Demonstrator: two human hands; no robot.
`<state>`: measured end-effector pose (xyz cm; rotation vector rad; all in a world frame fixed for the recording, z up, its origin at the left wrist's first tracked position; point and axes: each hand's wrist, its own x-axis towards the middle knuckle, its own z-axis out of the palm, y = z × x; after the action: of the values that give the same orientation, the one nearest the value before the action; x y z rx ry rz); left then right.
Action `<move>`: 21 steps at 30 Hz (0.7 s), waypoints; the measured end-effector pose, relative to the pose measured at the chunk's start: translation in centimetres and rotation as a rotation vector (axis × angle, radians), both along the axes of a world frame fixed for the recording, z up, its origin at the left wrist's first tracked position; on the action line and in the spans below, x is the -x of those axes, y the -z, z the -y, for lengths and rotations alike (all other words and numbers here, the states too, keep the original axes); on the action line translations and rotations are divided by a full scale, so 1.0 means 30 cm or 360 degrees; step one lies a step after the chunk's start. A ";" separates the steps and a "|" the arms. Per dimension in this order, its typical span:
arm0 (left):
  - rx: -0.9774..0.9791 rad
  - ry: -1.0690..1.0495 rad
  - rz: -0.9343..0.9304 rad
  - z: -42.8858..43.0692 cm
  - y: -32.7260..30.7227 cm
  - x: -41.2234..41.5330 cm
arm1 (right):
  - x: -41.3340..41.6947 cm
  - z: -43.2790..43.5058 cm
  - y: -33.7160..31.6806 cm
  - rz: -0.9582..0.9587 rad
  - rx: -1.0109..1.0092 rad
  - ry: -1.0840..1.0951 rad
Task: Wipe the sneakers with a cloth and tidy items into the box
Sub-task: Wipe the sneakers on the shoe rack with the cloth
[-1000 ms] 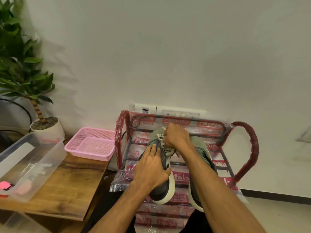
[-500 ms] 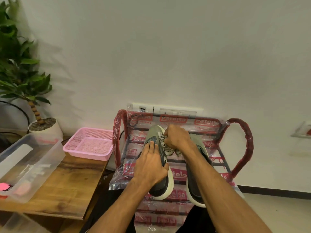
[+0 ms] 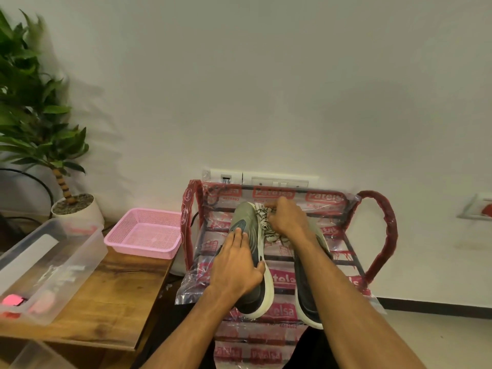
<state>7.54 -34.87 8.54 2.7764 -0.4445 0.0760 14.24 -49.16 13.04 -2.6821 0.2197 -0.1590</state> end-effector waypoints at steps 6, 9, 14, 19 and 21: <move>0.0042 -0.0035 -0.0016 0.002 0.005 -0.005 | 0.034 -0.024 -0.014 -0.0282 -0.0039 -0.0224; 0.0084 -0.0014 -0.0002 0.020 0.008 -0.006 | 0.070 -0.016 -0.037 -0.0519 0.0009 -0.0312; 0.0279 0.0088 -0.0132 0.018 -0.016 0.011 | 0.137 0.026 -0.060 -0.0640 -0.0143 -0.0323; 0.0734 0.0068 -0.0076 -0.046 -0.055 0.029 | 0.210 0.058 -0.029 -0.0514 -0.0450 -0.0160; 0.0942 -0.0043 -0.0097 -0.069 -0.071 0.029 | 0.223 0.063 -0.019 -0.0471 -0.0472 -0.0097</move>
<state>6.66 -32.78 10.67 2.1962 -0.3057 0.1085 7.55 -51.05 13.60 -2.4022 0.2311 0.2710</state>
